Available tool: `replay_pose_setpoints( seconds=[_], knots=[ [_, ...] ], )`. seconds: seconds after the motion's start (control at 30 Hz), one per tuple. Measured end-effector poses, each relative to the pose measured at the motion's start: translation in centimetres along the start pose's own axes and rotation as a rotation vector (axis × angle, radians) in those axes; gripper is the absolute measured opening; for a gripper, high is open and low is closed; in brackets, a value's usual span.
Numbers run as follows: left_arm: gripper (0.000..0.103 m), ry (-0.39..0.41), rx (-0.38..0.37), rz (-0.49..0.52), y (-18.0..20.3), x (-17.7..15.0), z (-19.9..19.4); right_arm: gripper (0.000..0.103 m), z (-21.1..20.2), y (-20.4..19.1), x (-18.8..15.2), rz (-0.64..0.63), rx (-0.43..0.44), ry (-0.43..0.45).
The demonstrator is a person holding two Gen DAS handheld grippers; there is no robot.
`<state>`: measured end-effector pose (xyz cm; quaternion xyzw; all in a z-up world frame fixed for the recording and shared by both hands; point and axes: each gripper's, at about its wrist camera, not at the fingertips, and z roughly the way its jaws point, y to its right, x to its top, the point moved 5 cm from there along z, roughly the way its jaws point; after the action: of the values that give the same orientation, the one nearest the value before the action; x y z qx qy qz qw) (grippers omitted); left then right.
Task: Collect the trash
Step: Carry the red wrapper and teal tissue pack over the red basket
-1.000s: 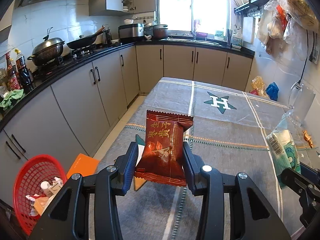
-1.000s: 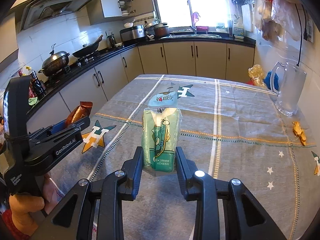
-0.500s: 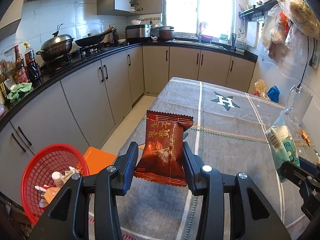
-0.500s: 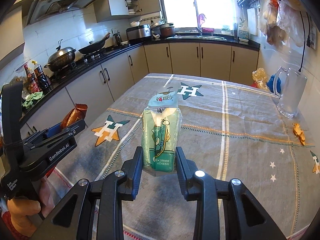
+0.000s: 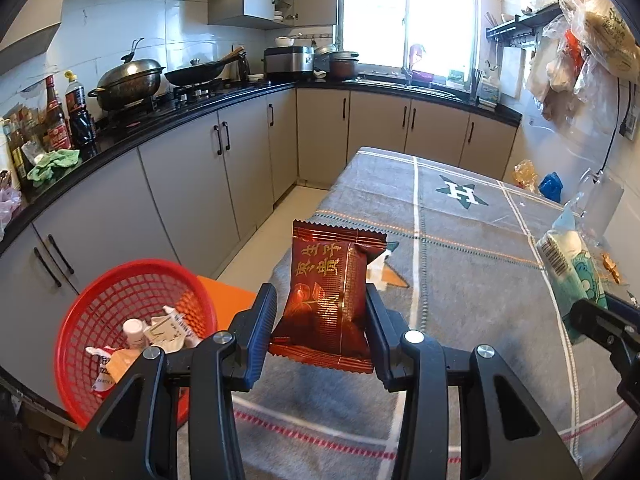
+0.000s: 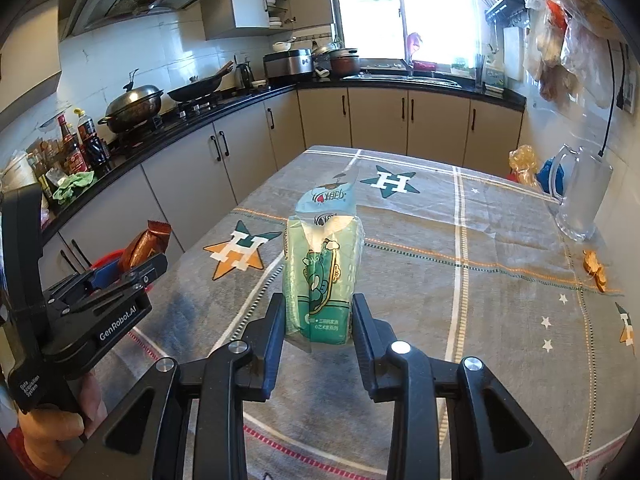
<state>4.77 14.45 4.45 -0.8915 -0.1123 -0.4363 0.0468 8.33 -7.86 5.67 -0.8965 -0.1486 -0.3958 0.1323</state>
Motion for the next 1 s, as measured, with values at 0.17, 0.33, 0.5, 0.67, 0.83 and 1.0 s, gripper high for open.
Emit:
replay_pose_setpoints(
  seconds=[0.17,0.33,0.5,0.67,0.83,1.0],
  knots=[
    [0.042,0.001,0.001,-0.008,-1.1,-0.8,-0.7,0.035,-0.1,-1.3,-0.1,-0.018,0.005,-0.002],
    [0.042,0.005,0.006,-0.026,-2.7,-1.3,-1.6,0.035,0.0,-2.8,-0.2,-0.044,0.013,-0.008],
    [0.042,0.012,0.023,-0.06,-5.4,-1.5,-2.3,0.035,0.4,-4.9,-0.2,-0.069,0.032,-0.019],
    [0.042,0.009,0.053,-0.101,-8.6,-2.1,-2.6,0.036,0.7,-7.5,-0.3,-0.108,0.05,-0.026],
    [0.042,0.002,0.085,-0.147,-12.0,-2.9,-2.8,0.036,1.1,-10.0,-0.5,-0.143,0.071,-0.036],
    [0.042,0.0,0.118,-0.181,-14.8,-3.9,-3.2,0.036,1.8,-12.4,-0.5,-0.178,0.087,-0.049]
  ],
)
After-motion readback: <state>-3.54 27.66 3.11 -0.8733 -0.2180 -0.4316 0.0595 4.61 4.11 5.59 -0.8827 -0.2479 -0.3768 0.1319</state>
